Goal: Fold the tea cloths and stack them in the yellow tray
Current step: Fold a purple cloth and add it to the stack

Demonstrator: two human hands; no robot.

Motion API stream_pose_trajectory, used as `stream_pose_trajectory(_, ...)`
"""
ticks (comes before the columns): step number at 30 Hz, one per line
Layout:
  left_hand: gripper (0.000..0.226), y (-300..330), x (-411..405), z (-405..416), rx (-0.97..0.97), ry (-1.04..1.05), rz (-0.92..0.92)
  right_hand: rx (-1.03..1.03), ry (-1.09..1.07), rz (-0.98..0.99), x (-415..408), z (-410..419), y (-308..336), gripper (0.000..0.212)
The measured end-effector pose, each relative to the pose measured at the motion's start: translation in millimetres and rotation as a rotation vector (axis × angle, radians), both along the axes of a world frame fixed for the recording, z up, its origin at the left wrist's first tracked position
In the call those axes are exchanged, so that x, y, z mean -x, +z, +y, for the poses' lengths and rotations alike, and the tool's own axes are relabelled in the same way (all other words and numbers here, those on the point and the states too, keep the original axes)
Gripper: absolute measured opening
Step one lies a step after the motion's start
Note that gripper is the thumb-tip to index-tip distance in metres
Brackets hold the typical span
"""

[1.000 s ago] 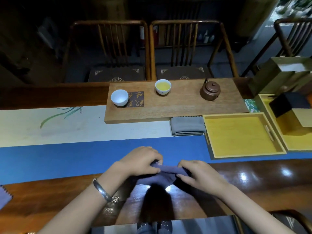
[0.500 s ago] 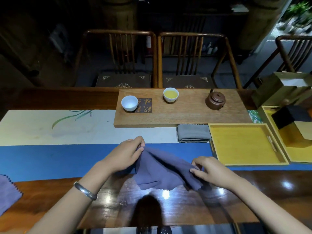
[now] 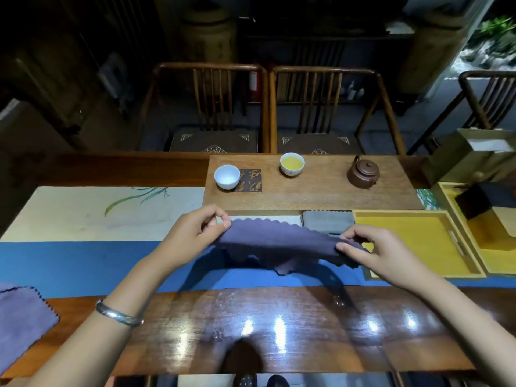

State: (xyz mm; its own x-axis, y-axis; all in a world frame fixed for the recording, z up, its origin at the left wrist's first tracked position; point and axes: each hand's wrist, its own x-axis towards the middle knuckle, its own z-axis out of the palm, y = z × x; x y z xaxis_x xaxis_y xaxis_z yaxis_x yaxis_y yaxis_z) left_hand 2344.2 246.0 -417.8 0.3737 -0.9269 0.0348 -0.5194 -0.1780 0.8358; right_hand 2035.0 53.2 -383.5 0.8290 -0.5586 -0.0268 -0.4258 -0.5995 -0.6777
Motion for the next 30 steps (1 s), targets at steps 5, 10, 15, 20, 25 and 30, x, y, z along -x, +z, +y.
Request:
stream_pose_trajectory(5,0.012,-22,22,39,-0.097,-0.063,0.086,-0.138,0.052,0.099,31,33,-16,0.012)
stream_pose_trajectory(10,0.020,-64,50,85,-0.301,-0.152,0.066,-0.269,0.107,0.235,60,70,-51,0.020)
stream_pose_trajectory(15,0.027,-106,72,117,-0.419,-0.105,0.189,-0.427,0.121,0.375,75,98,-98,0.015)
stream_pose_trajectory(20,0.027,-132,61,122,-0.483,-0.192,0.082,-0.464,0.030,0.348,76,97,-140,0.018)
stream_pose_trajectory(25,0.030,-154,51,115,-0.386,-0.207,-0.033,-0.456,-0.016,0.289,70,85,-170,0.027)
stream_pose_trajectory(30,0.028,-167,38,78,-0.371,-0.178,-0.103,-0.418,-0.077,0.239,59,70,-184,0.018)
